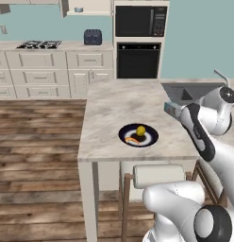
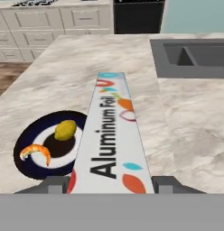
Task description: Retrieve the tupperware and aluminum foil from the cabinet and place them on the dining counter near the plate with lemon and shrimp to prepare for storing leftovers.
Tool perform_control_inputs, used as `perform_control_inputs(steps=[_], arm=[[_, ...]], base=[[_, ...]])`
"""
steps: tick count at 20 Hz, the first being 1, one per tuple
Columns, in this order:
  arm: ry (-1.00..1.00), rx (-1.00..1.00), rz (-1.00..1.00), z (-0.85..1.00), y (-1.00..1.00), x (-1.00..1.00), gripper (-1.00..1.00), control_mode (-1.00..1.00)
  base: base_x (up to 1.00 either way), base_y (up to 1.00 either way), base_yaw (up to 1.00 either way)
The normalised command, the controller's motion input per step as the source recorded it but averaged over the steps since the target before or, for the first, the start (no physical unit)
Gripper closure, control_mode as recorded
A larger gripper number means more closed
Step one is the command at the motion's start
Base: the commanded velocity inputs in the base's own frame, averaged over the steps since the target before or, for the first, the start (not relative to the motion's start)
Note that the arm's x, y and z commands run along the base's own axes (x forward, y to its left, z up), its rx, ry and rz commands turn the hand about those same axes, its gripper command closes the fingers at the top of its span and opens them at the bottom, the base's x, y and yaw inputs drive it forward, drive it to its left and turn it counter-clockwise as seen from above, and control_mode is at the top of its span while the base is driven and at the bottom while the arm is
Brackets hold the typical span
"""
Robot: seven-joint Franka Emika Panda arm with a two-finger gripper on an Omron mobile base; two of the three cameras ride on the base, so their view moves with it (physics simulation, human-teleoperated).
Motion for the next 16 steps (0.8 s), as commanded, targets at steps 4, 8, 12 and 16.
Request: perform_control_inputs(steps=[4,8,12,16], arm=[[0.01,0.01,0.04,-0.54,-0.28,0.63,1.0,-1.0],[0.08,0.0,0.07,-0.5,-0.13,0.64,1.0,-1.0],[0.09,0.0,0.07,-0.57,-0.02,0.5,1.0,-1.0],[0.08,0.0,0.05,-0.56,-0.01,0.4,1.0,-1.0]], base=[[0.0,0.0,0.0],[0.0,0.0,0.0],[0.0,0.0,0.0],[0.0,0.0,0.0]])
